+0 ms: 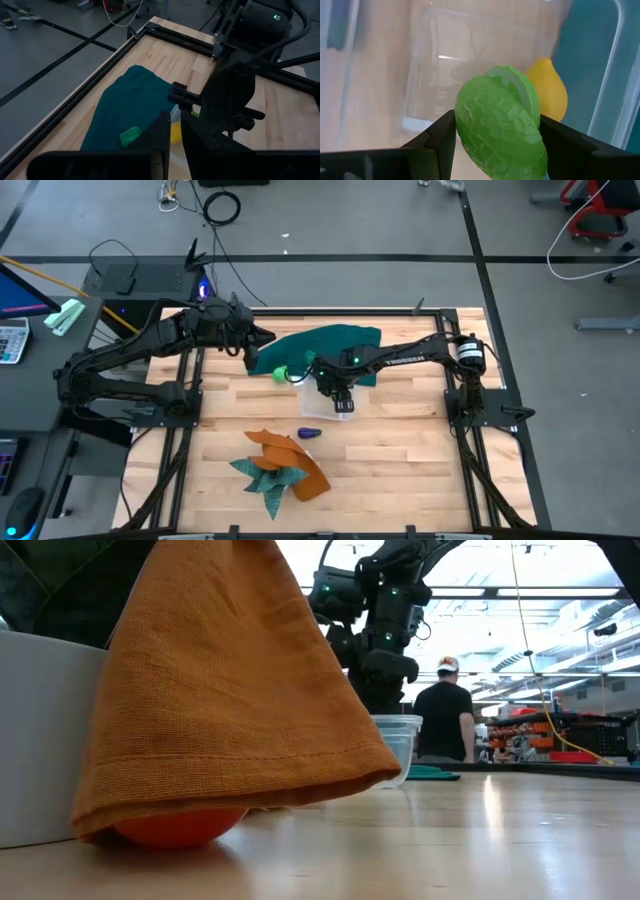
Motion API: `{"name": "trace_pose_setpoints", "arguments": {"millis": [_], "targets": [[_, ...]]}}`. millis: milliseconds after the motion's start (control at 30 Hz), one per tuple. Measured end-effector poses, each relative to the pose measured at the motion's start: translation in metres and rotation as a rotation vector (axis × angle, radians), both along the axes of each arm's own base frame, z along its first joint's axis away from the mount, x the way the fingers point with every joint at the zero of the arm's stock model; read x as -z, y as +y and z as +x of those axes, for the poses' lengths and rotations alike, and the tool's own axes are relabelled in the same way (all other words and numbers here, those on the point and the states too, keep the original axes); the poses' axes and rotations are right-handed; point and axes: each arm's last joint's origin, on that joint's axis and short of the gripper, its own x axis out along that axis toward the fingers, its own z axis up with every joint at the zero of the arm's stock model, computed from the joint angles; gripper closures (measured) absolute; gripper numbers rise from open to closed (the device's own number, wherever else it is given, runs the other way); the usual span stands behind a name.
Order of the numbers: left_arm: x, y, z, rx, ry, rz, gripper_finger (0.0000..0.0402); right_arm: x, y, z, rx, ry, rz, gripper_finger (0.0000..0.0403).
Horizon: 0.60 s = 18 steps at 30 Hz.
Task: Pick and placing Produce into tupperware
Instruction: Put the melon into the bin
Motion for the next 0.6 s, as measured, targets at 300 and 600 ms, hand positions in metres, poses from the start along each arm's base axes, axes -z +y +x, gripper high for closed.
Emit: {"name": "trace_pose_setpoints", "arguments": {"millis": [300, 600], "targets": [[0.0000, 0.0001, 0.0000, -0.002, -0.001, -0.003, 0.0353, -0.0004, 0.0005, 0.0008, -0.006, -0.010, 0.016, 0.0203], [0.0000, 0.0000, 0.0000, -0.002, -0.001, -0.003, 0.0349, -0.0002, 0.0009, 0.0002, -0.006, -0.002, 0.019, 0.0174]]}}
